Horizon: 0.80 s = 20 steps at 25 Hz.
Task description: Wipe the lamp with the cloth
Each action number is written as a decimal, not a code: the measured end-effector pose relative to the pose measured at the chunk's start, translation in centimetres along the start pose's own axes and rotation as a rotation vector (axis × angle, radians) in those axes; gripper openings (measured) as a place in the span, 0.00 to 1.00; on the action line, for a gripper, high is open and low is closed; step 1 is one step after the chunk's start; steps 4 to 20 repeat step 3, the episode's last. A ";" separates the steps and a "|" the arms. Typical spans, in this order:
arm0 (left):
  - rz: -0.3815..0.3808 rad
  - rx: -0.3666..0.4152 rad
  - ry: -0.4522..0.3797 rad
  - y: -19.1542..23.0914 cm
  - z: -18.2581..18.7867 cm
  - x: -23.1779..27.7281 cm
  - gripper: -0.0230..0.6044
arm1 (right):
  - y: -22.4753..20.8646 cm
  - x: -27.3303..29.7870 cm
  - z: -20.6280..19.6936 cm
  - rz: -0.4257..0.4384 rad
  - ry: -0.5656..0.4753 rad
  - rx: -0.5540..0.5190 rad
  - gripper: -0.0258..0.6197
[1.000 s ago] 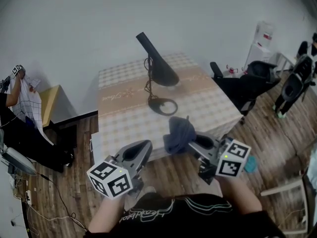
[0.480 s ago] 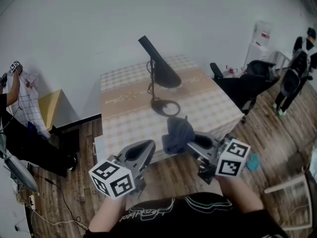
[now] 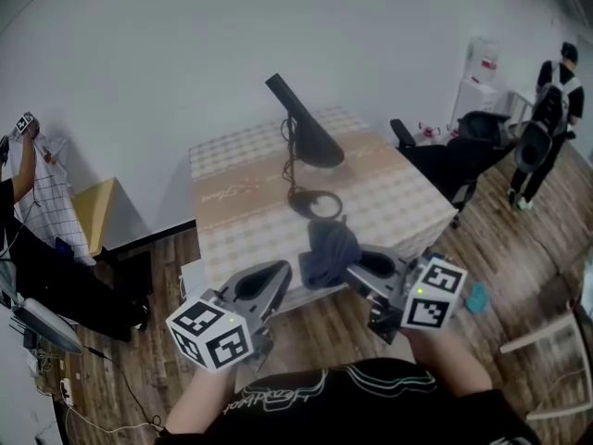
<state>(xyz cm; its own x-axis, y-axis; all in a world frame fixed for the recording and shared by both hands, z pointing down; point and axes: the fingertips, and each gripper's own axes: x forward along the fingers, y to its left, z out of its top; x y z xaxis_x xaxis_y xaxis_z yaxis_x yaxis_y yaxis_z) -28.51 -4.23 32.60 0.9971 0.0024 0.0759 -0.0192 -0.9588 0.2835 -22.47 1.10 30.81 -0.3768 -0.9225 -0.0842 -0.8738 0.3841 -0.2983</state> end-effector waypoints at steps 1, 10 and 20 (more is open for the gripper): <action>-0.004 0.003 0.001 0.0 0.1 -0.3 0.04 | 0.3 0.2 0.0 0.000 -0.002 0.000 0.13; -0.012 0.009 0.001 0.1 0.3 -0.8 0.04 | 0.9 0.6 0.0 -0.001 -0.004 0.001 0.13; -0.012 0.009 0.001 0.1 0.3 -0.8 0.04 | 0.9 0.6 0.0 -0.001 -0.004 0.001 0.13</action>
